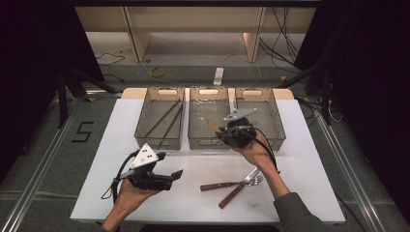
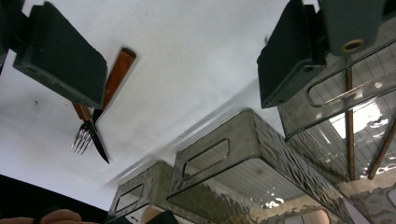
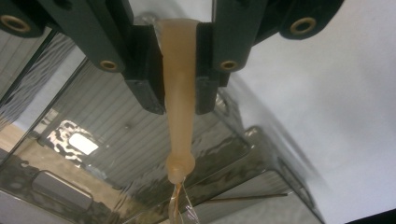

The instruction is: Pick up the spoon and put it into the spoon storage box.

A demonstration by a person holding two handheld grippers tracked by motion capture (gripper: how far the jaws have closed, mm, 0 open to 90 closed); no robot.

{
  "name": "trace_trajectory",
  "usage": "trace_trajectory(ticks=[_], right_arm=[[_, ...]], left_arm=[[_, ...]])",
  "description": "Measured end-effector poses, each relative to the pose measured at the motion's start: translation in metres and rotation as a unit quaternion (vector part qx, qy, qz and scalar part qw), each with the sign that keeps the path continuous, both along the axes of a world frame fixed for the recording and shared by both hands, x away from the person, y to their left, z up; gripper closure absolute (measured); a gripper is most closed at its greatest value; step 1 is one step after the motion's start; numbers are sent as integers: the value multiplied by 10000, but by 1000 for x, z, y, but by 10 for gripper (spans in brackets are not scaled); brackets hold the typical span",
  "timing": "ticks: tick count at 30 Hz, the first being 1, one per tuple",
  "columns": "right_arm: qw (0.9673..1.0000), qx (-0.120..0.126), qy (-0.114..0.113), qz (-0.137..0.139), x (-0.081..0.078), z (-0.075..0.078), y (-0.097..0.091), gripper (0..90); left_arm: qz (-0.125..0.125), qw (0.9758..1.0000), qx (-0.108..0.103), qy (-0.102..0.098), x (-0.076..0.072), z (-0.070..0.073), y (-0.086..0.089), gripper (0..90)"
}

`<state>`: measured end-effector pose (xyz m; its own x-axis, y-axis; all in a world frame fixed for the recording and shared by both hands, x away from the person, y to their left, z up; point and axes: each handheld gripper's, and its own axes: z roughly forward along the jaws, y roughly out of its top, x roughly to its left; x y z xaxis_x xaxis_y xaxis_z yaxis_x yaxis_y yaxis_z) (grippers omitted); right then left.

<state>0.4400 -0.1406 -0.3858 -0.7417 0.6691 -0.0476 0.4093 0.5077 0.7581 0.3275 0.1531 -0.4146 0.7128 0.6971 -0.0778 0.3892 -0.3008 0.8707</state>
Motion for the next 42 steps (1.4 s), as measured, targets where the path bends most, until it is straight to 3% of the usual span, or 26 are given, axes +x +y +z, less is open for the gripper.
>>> trace_trajectory(ticks=[12,42], right_arm=[[9996,-10,57,-259,27,10,8,749],[9961,-355,455,-660,63,-14,20,748]], left_arm=[[83,9998,-157,-104,0,2,3,154],[162,9994,-216,-197,-1,3,4,154]])
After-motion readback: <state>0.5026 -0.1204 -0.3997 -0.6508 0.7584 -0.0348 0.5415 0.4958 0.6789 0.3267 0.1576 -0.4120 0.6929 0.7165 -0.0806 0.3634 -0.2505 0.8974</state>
